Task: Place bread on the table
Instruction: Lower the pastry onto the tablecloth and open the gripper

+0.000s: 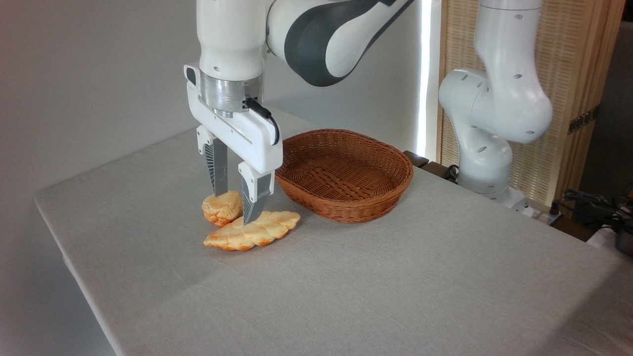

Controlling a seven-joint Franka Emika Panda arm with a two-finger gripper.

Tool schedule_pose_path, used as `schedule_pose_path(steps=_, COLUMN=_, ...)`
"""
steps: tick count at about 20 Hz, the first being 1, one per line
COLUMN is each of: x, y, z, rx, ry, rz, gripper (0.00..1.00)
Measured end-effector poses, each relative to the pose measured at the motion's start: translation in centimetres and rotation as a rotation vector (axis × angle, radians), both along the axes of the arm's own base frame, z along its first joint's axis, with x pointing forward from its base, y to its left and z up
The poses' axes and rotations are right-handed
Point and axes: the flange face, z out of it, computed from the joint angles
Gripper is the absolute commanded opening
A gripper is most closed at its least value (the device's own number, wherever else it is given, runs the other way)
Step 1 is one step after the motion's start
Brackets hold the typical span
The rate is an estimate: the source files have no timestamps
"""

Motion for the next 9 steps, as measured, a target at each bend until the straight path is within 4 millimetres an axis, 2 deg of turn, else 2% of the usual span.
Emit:
schedule_pose_path(steps=3, x=0.2, y=2.0, z=0.3, rx=0.085, ry=-0.003, rz=0.001, gripper=1.00)
schedule_pose_path(steps=9, x=-0.2, y=3.8, z=0.7, rx=0.158, ry=0.060, rz=0.000, gripper=1.00)
